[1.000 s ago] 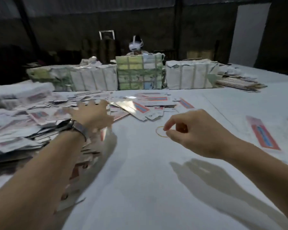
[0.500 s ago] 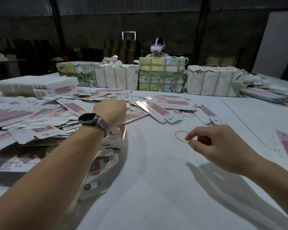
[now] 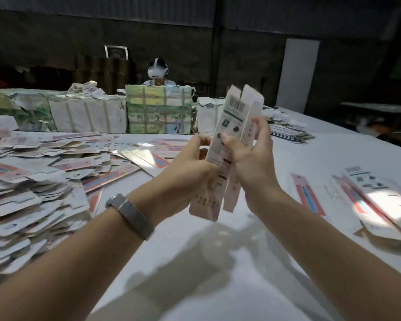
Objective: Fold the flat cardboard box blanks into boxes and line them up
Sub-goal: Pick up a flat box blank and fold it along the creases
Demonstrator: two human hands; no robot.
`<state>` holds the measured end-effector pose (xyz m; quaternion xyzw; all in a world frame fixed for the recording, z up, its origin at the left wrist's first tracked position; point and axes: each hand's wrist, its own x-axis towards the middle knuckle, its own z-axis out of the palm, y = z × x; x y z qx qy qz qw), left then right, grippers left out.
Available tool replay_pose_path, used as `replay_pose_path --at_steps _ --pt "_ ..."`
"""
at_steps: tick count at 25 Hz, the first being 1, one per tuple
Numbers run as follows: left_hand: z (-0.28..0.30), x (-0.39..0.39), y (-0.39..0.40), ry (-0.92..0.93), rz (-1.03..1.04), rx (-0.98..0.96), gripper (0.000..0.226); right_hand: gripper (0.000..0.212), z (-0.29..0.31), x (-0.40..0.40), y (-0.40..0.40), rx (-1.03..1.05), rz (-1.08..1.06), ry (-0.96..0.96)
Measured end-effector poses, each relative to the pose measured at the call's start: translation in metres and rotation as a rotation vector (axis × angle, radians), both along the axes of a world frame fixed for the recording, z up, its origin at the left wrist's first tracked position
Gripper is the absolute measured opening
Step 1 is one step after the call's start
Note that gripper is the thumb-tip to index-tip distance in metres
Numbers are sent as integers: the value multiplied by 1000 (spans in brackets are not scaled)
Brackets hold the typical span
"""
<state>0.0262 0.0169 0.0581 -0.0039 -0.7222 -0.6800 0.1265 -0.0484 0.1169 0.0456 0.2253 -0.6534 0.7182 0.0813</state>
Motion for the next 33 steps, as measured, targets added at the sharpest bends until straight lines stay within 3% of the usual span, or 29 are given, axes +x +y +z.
replay_pose_path --at_steps 3,7,11,14,19,24,27,31,33 --pt "-15 -2 10 49 -101 114 56 66 -10 0 -3 -14 93 -3" --pt "-20 0 6 50 -187 345 33 58 -7 4 -4 56 109 54" --pt "-20 0 4 27 -187 453 62 50 -7 10 -3 115 109 125" --pt "-20 1 5 56 -143 388 61 60 -7 11 -4 175 95 218" --pt "-18 4 2 51 -169 263 65 49 2 4 5 350 12 342" --pt "-23 1 -4 48 -193 209 73 29 8 -1 8 315 39 344" --pt "-28 -3 -10 22 -194 148 79 24 15 -7 13 410 68 360" --pt "-29 -2 -16 -29 -248 96 83 24 32 -18 27 501 213 292" --pt "-29 0 -14 -79 -327 101 82 37 40 -18 34 503 267 247"
